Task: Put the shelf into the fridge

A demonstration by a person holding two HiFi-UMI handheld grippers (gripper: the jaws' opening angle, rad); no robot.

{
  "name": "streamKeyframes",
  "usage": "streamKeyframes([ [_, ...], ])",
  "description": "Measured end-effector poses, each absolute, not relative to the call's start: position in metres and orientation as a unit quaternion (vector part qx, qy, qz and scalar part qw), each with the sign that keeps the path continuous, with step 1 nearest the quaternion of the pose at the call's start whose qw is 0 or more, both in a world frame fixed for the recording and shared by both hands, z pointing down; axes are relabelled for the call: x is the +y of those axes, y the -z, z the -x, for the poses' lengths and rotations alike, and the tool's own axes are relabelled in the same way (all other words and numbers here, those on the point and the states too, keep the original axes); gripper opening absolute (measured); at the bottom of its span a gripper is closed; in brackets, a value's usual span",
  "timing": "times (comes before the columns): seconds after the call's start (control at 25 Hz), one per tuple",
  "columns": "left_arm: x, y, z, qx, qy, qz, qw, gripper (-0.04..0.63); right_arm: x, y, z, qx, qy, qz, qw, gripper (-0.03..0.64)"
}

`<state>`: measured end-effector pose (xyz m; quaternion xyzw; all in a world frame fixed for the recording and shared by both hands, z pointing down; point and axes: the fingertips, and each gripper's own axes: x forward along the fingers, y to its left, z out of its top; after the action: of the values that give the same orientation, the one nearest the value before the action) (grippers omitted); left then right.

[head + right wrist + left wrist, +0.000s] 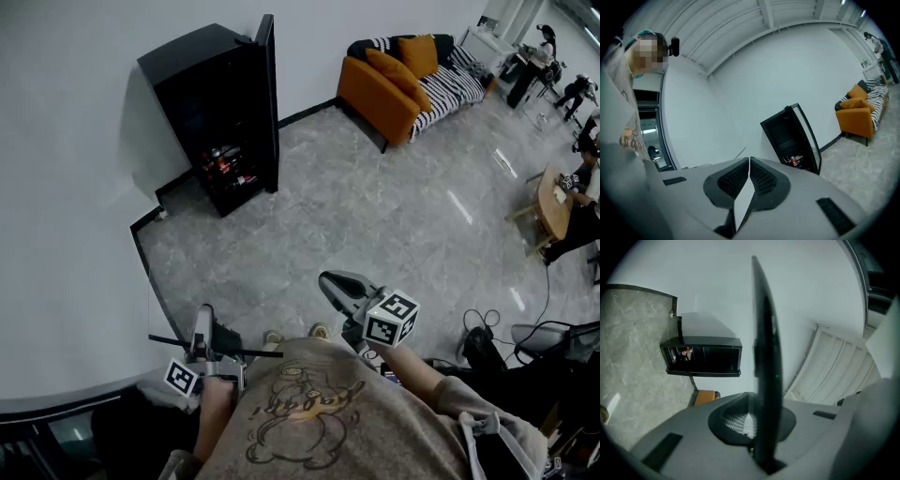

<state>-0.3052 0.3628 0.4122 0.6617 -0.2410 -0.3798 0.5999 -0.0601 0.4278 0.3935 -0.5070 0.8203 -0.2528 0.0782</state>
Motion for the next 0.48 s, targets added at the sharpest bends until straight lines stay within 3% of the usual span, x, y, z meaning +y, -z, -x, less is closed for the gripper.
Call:
streamKeyframes([
  [0.48,0.350,-0.425,0.314,-0.236,0.382,-0.662,0.601,0.017,0.423,-0.394,0.072,0.821,0.244,0.511,0.078,0.025],
])
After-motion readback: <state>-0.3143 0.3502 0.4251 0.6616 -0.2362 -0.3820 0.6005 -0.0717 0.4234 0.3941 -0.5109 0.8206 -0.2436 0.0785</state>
